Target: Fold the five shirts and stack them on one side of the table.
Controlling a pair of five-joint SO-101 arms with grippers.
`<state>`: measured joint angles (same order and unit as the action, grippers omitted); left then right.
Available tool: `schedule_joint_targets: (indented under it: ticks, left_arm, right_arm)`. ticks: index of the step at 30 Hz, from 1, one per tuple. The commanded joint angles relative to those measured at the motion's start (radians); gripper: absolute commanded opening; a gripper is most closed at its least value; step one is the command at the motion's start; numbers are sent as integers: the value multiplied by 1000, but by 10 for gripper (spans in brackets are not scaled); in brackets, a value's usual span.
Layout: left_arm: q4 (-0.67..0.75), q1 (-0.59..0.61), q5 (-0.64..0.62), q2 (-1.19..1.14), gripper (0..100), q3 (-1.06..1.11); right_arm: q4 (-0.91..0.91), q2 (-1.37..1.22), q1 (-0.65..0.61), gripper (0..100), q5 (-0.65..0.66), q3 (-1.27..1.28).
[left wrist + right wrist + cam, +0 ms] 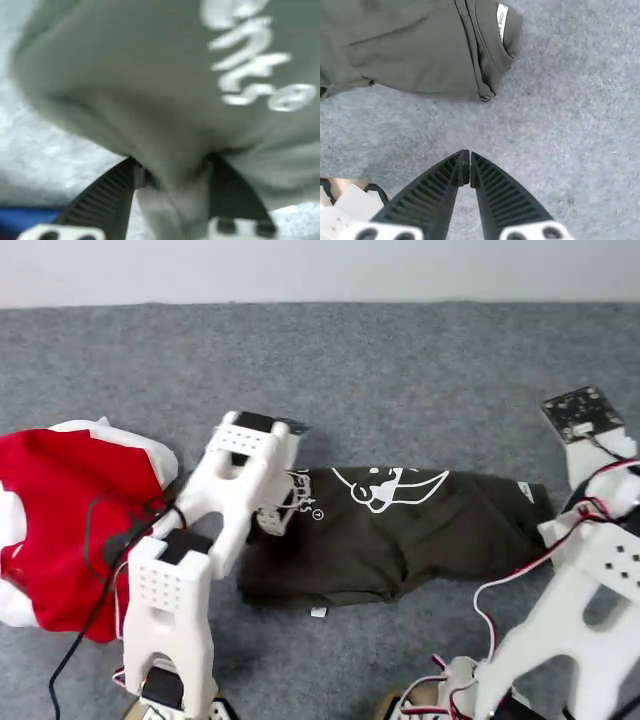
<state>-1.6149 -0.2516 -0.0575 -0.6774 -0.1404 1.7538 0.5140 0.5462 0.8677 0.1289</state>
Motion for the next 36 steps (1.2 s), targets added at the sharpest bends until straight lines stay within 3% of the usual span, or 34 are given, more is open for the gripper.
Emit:
schedule_joint_targets:
  ticks: [1, 9, 16, 20, 25, 36]
  left_arm:
    - [46, -17, 38, -40, 9, 1]
    - [-9, 107, 48, 64, 13, -101]
    - [-95, 203, 127, 114, 12, -242]
    - [-127, 206, 143, 121, 12, -271]
    - [-140, 81, 137, 147, 12, -295]
    - [-138, -308, 101, 290, 12, -312]
  right_arm:
    - [41, 31, 30, 11, 34, -20]
    - [41, 31, 64, 11, 32, -118]
    - [41, 30, 64, 10, 34, -121]
    - [41, 24, 64, 10, 34, -120]
    - [39, 22, 64, 10, 34, -120]
    - [39, 22, 64, 10, 34, -120]
